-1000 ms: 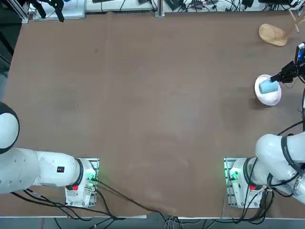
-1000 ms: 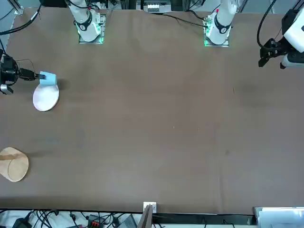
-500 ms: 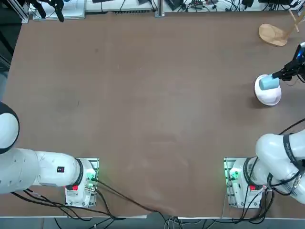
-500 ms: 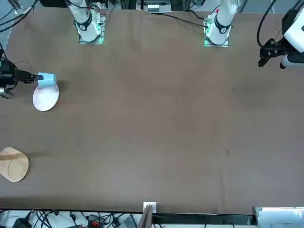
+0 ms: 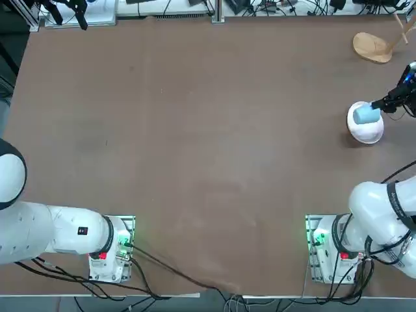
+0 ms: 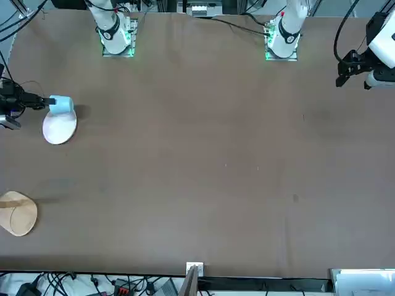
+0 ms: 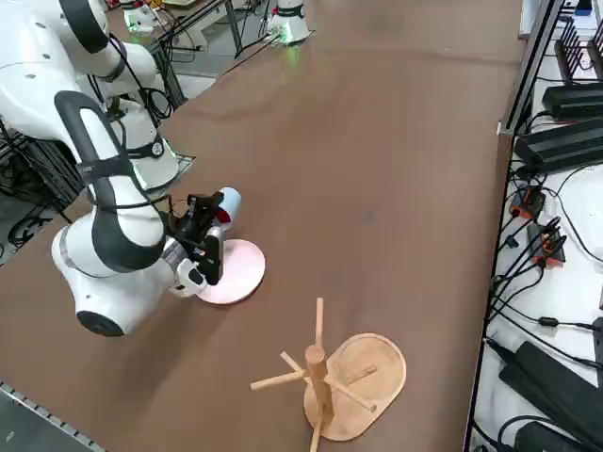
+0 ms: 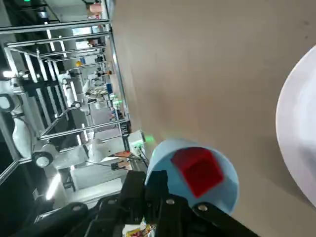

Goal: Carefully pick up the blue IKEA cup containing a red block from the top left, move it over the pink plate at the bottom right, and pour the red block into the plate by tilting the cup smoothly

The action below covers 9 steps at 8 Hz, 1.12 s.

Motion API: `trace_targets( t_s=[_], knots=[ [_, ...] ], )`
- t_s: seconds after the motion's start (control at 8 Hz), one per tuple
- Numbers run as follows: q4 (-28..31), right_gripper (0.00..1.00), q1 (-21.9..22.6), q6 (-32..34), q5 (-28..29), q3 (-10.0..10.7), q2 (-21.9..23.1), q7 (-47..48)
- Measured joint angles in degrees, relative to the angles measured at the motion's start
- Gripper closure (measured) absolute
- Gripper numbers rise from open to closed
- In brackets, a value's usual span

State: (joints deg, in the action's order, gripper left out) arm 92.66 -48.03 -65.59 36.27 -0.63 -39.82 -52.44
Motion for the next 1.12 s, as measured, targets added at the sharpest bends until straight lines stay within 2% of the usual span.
trace_targets(
  t_s=[1.12],
  knots=[
    [-9.1,0.98,-3.4,12.1,3.6,0.0,-10.6,-2.7]
  ],
)
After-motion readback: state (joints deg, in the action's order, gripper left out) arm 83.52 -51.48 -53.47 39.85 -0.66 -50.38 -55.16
